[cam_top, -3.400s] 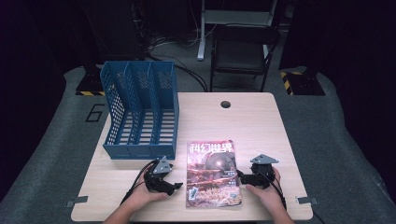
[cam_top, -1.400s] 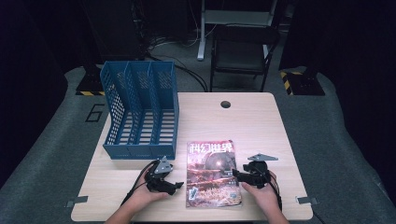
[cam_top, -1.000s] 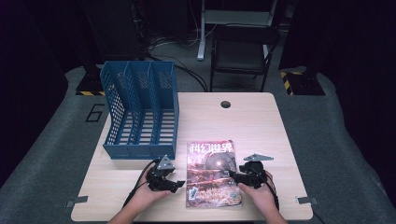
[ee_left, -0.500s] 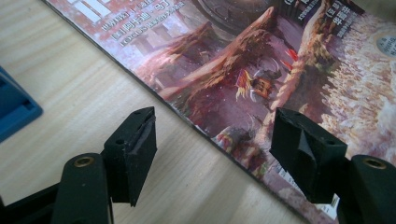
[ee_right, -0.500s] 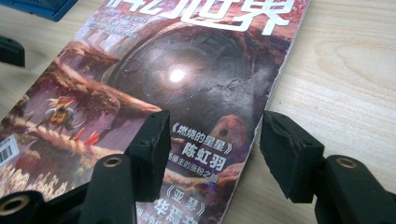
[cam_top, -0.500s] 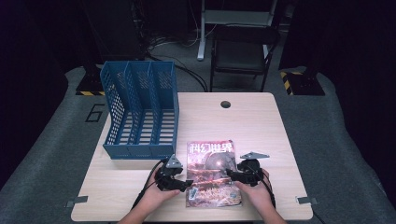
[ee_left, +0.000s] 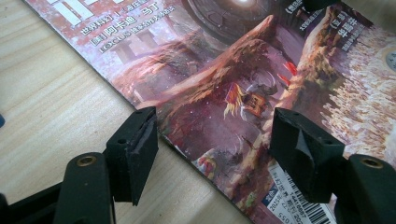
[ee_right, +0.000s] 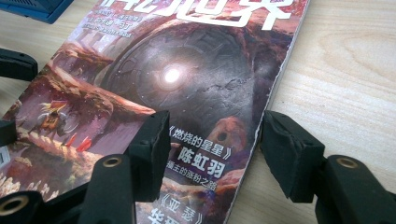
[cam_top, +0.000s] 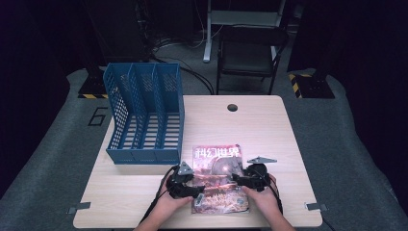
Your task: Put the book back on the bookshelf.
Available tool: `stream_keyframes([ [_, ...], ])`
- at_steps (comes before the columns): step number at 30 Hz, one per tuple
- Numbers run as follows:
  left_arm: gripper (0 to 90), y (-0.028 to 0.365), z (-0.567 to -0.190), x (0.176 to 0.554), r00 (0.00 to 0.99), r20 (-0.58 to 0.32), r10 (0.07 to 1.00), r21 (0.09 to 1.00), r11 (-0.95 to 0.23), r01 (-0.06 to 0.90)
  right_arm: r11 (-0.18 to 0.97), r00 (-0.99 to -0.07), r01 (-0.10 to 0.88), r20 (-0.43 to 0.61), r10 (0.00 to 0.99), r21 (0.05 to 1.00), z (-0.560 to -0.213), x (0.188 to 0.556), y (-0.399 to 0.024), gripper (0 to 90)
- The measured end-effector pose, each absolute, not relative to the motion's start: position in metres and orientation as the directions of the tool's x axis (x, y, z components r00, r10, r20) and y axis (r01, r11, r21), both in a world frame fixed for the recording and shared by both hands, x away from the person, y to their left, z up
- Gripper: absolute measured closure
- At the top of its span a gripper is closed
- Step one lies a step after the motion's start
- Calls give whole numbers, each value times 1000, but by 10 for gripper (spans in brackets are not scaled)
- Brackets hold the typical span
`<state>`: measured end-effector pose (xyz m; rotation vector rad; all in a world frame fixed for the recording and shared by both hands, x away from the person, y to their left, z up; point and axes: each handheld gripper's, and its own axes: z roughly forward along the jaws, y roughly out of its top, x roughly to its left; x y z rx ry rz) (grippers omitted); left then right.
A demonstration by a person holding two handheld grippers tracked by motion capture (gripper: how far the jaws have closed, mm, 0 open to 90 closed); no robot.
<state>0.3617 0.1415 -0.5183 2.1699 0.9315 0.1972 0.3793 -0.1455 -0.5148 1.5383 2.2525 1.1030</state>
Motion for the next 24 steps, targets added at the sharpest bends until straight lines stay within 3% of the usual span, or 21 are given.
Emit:
stream_keyframes([
  [19,324,142,-522,346,713,-92,695,723,-446,528,191,-415,755,231,880,627,-510,366,-143,522],
  [24,325,140,-523,344,713,-88,696,728,-443,523,178,-408,751,236,882,635,-511,367,-144,481],
])
